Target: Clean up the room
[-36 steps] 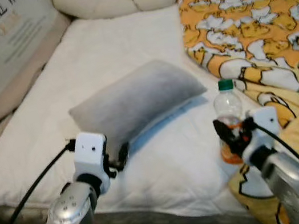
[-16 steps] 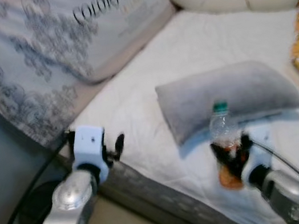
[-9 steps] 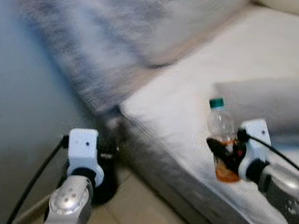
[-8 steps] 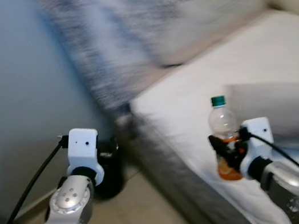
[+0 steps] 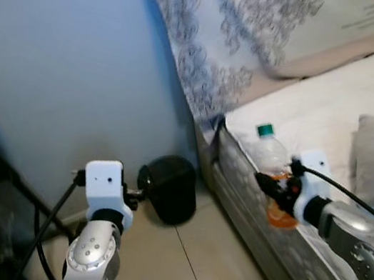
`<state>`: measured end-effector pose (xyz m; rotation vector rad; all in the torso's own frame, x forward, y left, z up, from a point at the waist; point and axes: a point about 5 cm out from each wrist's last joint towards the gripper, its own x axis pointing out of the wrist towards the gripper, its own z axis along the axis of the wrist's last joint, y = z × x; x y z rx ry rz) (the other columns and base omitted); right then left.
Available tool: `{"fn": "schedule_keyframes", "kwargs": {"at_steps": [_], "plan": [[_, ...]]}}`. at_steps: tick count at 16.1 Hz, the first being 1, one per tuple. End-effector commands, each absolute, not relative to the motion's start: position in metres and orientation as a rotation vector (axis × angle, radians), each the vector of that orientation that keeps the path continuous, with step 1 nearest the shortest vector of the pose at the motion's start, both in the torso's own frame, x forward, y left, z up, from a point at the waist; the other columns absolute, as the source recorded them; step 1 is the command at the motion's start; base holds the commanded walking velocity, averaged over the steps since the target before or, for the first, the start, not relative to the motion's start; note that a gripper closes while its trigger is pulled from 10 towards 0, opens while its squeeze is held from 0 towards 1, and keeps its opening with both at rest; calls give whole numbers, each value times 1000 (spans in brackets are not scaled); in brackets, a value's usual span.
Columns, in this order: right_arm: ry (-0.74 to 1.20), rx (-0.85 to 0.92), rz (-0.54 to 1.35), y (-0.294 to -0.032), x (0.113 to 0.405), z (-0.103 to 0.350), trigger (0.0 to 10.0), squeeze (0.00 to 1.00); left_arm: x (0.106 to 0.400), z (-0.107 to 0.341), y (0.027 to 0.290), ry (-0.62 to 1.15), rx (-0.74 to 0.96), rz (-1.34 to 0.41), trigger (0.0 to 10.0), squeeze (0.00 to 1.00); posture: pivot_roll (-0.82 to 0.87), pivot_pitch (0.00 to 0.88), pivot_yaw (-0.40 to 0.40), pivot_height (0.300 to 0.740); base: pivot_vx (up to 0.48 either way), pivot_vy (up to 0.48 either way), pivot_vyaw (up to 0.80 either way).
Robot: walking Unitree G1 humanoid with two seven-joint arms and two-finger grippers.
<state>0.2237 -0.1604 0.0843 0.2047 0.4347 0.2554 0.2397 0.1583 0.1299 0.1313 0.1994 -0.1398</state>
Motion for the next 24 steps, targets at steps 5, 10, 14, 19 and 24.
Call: {"fn": "schedule_keyframes", "kwargs": {"at_steps": [5,10,14,19,24], "plan": [[413,164,312,-153,225,86,10000,0,241,134,163,185,155,-136,10000,0,42,0,9,740,273,0,0],[417,155,357,-147,228,85,10000,0,239,135,166,187,158,-126,10000,0,60,0,1,740,272,0,748],[417,145,375,-146,229,83,10000,0,239,135,166,188,163,-125,10000,0,65,0,0,740,272,0,0],[421,126,390,-147,232,80,10000,0,239,135,165,190,167,-131,10000,0,68,0,1,740,269,0,0],[425,125,387,-146,234,78,10000,0,239,134,167,200,168,-134,10000,0,70,0,5,740,268,0,160]]}}
